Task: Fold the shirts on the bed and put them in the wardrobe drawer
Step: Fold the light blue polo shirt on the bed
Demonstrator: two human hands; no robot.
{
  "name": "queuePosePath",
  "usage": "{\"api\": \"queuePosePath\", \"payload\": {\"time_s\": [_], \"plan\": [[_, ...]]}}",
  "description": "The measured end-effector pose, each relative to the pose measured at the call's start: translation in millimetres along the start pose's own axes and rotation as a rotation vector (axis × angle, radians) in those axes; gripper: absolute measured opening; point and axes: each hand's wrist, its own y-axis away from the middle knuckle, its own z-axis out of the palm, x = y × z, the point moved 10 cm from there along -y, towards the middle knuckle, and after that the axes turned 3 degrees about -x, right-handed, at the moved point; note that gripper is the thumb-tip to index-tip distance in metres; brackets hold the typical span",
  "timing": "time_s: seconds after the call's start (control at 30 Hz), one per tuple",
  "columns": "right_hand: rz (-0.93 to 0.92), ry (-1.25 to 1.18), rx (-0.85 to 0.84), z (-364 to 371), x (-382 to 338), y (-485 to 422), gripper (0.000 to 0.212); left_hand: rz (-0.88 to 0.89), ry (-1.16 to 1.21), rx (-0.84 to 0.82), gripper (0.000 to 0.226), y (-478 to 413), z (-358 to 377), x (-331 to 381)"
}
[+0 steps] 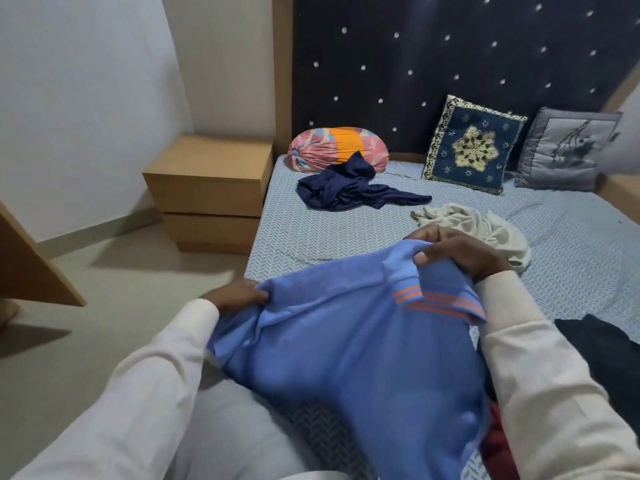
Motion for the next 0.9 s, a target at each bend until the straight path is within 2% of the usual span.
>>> {"api": "queuePosePath", "payload": {"time_s": [0.03,0.07,0.13,0.17,0.2,0.23,0.27,0.33,0.4,0.47,0.53,0.63,0.73,0.83,0.9], "plan": [[0.053,0.031,0.092,-21,6,-7,0.015,-0.023,0.100,-0.012,0.041,-4,-5,2],[0.071,0.062,0.221,-48,9,-13,0.014,-0.014,0.216,0.074,0.039,-11,-19,8],[0.039,0.075,0.606,-125,14,-17,0.013,0.039,0.455,0.409,0.031,-24,-63,20],[0.030,0.053,0.825,-163,21,-9,0.019,0.062,0.482,0.564,0.036,-31,-84,26],[0.030,0.040,1.029,-186,26,4,0.034,0.071,0.439,0.678,0.044,-30,-99,32],[0.037,0.059,1.205,-207,37,18,0.046,0.077,0.379,0.745,0.050,-34,-105,36],[0.060,0.105,1.312,-216,49,28,0.048,0.066,0.327,0.774,0.053,-37,-103,36],[0.085,0.177,1.324,-212,85,35,0.035,0.032,0.221,0.730,0.056,-50,-76,22],[0.200,0.158,1.156,-191,146,22,0.032,-0.045,0.089,0.545,0.060,-71,-26,-5],[0.446,0.178,0.979,-165,223,9,0.050,-0.140,-0.068,0.321,0.070,-84,26,-33],[0.600,0.258,0.864,-129,273,-4,0.071,-0.220,-0.266,0.175,0.076,-86,63,-54],[0.671,0.356,0.827,-72,293,-25,0.082,-0.218,-0.473,0.202,0.068,-80,75,-58],[0.677,0.512,0.843,-45,281,-43,0.063,-0.225,-0.483,0.255,0.065,-80,59,-68],[0.556,0.363,0.907,-57,274,-48,0.033,-0.262,-0.521,0.211,0.054,-84,42,-79],[0.489,0.246,1.044,-81,267,-26,0.024,-0.247,-0.616,0.230,0.041,-85,31,-75]]}}
